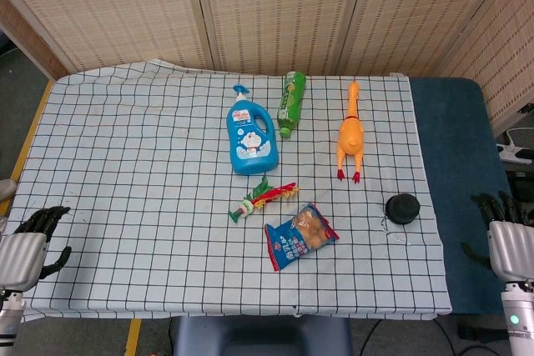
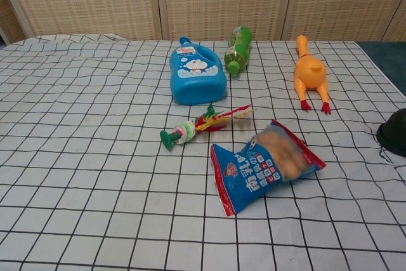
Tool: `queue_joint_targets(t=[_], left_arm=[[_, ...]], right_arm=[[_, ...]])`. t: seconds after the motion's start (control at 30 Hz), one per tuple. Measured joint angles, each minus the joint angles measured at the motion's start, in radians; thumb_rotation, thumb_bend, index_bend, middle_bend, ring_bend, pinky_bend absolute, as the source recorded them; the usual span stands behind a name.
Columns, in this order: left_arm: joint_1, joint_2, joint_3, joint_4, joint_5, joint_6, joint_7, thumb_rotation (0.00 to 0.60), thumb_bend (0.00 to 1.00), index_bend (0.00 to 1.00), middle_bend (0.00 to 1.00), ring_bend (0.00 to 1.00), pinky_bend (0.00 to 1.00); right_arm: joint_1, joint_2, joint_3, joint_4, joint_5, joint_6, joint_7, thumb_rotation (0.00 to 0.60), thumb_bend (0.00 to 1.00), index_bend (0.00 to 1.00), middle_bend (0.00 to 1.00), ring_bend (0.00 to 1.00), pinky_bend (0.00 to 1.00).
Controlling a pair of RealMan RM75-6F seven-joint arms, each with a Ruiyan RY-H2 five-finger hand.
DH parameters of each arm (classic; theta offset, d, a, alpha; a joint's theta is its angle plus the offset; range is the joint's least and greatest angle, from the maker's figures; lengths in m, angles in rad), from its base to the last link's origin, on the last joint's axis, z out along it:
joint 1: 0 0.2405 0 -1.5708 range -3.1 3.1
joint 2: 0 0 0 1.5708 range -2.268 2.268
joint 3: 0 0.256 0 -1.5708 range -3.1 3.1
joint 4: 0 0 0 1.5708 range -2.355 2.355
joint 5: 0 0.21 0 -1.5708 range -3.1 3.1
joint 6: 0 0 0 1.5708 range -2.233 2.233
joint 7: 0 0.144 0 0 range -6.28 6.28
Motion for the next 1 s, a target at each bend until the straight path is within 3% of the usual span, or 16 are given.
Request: queue_joint_targets(t=[0.33, 0.7, 1.0], left_arm=[[0.013, 0.005, -0.001, -0.012, 0.022, 0.041, -0.007, 0.600, 0.37, 0.15, 0.14, 0.14, 0.35], [0.012, 0.009, -0.006, -0.011, 0.003, 0.032, -0.024, 0.600, 0.37, 0.16, 0.14, 0.14, 0.35], [0.021, 0.012, -0.007, -0.014, 0.015, 0.053, -0.025, 0.600, 0.37, 0.17, 0.15, 0.14, 0.35]], right_arm=[[0.037, 0.002, -0.018, 0.053, -0.022, -0.099, 0.058, 0.600, 0.06, 0.09, 0.12, 0.00, 0.09], [0.091, -0.097, -0.007, 0.272, -0.070, -0.150, 0.196, 0.600, 0.05, 0.03, 0.09, 0.00, 0.08], [0.178, -0.210, -0.009, 0.484, -0.085, -0.322, 0.425, 0.600, 0.05, 0.07, 0.10, 0.00, 0.08]])
